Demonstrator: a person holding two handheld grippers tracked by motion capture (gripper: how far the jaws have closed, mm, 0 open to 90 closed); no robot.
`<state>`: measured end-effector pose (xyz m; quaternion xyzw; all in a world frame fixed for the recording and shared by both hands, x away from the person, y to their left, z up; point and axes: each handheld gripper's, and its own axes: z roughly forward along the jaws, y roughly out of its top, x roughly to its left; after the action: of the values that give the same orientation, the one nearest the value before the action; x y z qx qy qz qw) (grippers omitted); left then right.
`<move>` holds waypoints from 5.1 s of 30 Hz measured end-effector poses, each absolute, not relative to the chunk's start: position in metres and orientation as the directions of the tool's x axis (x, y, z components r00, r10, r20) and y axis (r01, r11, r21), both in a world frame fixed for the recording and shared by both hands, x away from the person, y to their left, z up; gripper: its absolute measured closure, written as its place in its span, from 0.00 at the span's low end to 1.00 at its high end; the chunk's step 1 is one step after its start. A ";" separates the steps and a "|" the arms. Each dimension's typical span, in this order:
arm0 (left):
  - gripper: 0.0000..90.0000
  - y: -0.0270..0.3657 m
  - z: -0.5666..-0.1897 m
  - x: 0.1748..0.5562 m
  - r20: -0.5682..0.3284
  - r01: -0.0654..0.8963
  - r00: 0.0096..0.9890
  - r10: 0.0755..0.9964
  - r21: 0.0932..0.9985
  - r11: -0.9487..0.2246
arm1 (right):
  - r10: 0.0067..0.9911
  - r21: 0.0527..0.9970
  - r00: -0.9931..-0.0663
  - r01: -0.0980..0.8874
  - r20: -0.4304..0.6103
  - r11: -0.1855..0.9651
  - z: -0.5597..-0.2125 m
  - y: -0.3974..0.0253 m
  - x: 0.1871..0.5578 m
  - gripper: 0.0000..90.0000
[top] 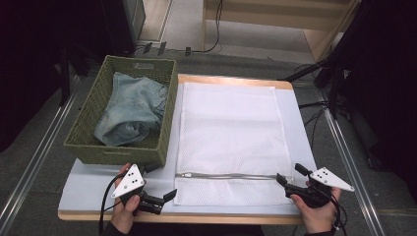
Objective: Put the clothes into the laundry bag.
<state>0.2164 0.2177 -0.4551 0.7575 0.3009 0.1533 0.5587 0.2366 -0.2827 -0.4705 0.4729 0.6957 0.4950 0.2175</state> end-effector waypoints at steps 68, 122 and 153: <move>0.08 0.223 -0.463 0.232 -0.247 0.403 0.769 0.590 0.903 -0.147 | 0.652 0.827 -0.748 0.442 0.127 0.347 -0.450 -0.190 0.292 0.66; 0.08 0.222 -0.464 0.232 -0.244 0.405 0.775 0.583 0.900 -0.163 | 0.729 0.752 -0.664 0.393 -0.166 0.530 -0.450 -0.128 0.308 0.91; 0.08 0.226 -0.455 0.225 -0.198 0.354 0.774 0.602 0.923 -0.152 | 0.737 0.828 -0.656 0.498 0.164 0.258 -0.436 -0.157 0.306 0.98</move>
<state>0.2251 0.2256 -0.4549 0.7510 0.3181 0.1089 0.5683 0.3063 -0.1566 -0.4358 0.3944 0.7825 0.4641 0.1290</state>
